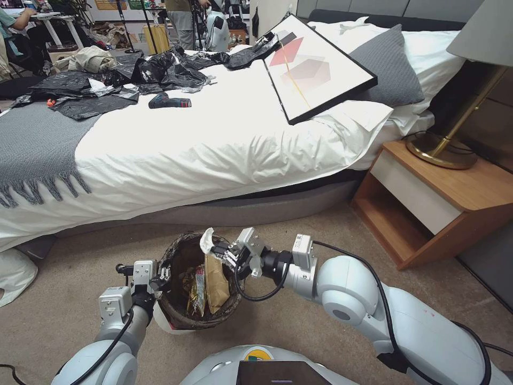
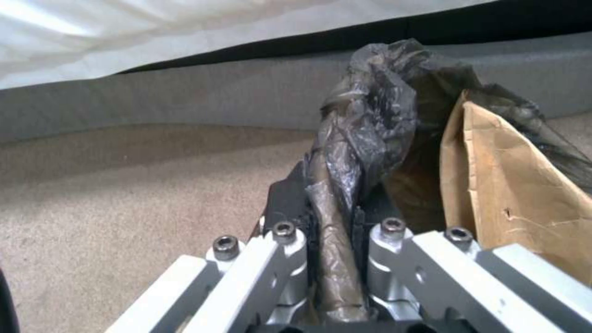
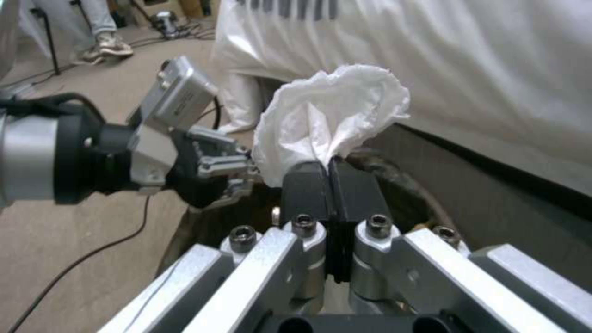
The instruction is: Pick up the trash bin, then pick up the garbage from the floor and place it into the trash bin.
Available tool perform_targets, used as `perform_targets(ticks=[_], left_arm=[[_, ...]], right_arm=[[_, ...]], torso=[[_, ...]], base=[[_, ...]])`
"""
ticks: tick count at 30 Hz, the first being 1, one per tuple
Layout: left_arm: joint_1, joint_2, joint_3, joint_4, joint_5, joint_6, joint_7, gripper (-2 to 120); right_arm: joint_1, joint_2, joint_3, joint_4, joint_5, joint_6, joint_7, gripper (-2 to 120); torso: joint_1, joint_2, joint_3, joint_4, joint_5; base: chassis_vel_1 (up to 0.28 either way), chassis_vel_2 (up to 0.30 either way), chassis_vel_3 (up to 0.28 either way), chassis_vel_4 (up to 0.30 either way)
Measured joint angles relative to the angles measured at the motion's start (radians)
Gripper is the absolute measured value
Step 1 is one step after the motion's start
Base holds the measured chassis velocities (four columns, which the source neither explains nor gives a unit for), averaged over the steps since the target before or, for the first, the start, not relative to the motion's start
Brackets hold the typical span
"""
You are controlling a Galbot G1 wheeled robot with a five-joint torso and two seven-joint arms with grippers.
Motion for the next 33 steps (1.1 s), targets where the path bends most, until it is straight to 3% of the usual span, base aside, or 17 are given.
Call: perform_targets(ticks=[8, 10, 15, 21, 33], left_arm=[[-0.005, 0.000, 0.001, 0.000, 0.000, 0.000, 0.001, 7], [-0.007, 0.000, 0.001, 0.000, 0.000, 0.000, 0.001, 7], [-0.008, 0.001, 0.001, 0.000, -0.001, 0.000, 0.001, 7], [-0.012, 0.002, 0.000, 0.000, -0.003, 0.000, 0.001, 7], [-0.013, 0.003, 0.003, 0.000, -0.004, 0.001, 0.002, 7]], right_arm=[[0.033, 0.004, -0.071, -0.011, -0.006, -0.012, 0.028, -2], [0.031, 0.009, -0.090, -0.024, -0.023, -0.015, 0.049, 10], [0.018, 0.015, -0.097, -0.031, -0.025, -0.026, 0.072, 22], [0.000, 0.025, -0.108, -0.041, -0.040, -0.037, 0.103, 50], [-0.018, 0.026, -0.104, -0.038, -0.043, -0.043, 0.105, 91]], torso=[[0.000, 0.000, 0.000, 0.0000, 0.0000], [0.000, 0.000, 0.000, 0.0000, 0.0000], [0.000, 0.000, 0.000, 0.0000, 0.0001], [0.000, 0.000, 0.000, -0.0001, 0.0001], [0.000, 0.000, 0.000, -0.0001, 0.0001]], base=[[0.000, 0.000, 0.000, 0.000], [0.000, 0.000, 0.000, 0.000], [0.000, 0.000, 0.000, 0.000], [0.000, 0.000, 0.000, 0.000], [0.000, 0.000, 0.000, 0.000]])
